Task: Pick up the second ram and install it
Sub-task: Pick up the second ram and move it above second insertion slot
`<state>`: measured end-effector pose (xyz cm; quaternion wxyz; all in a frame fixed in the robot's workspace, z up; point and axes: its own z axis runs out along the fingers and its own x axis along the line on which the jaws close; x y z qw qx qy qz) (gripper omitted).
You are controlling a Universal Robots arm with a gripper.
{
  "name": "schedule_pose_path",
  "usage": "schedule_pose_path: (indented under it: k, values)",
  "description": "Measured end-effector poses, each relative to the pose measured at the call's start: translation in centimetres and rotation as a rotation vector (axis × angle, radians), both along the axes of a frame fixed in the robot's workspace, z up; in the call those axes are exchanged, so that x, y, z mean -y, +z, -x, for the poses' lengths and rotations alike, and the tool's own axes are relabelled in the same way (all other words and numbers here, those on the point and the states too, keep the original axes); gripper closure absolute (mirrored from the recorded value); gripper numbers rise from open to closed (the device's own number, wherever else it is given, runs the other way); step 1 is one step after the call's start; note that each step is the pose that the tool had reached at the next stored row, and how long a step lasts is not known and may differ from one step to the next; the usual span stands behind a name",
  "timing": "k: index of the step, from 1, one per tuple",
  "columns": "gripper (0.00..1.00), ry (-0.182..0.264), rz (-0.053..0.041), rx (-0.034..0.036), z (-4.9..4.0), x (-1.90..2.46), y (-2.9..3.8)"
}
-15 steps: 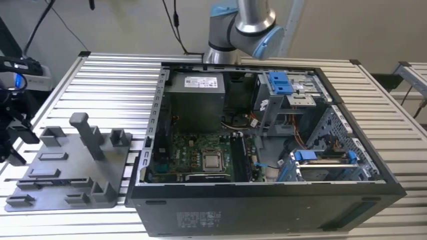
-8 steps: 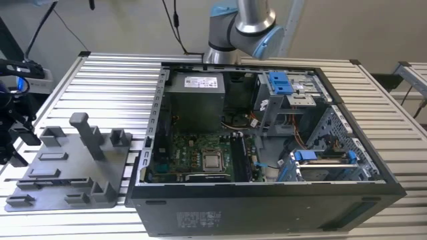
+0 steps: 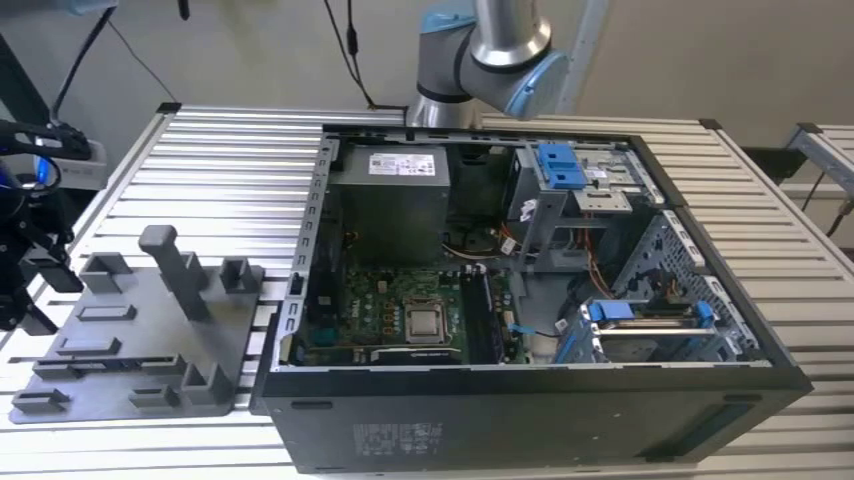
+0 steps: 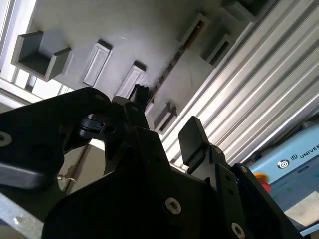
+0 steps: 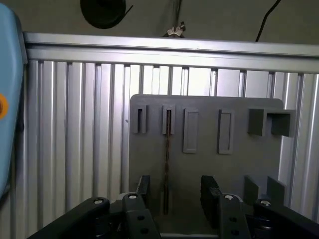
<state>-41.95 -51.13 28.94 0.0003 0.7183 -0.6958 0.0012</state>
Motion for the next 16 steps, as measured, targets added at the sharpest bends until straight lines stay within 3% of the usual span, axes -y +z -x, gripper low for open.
schedule_pose_path:
  k: [6, 16]
  values:
    - [0.46, 0.0, 0.0054, -0.0001, 0.0, 0.0, -0.08]
    - [0.46, 0.001, 0.0055, 0.0002, 0.0, 0.0, -0.32]
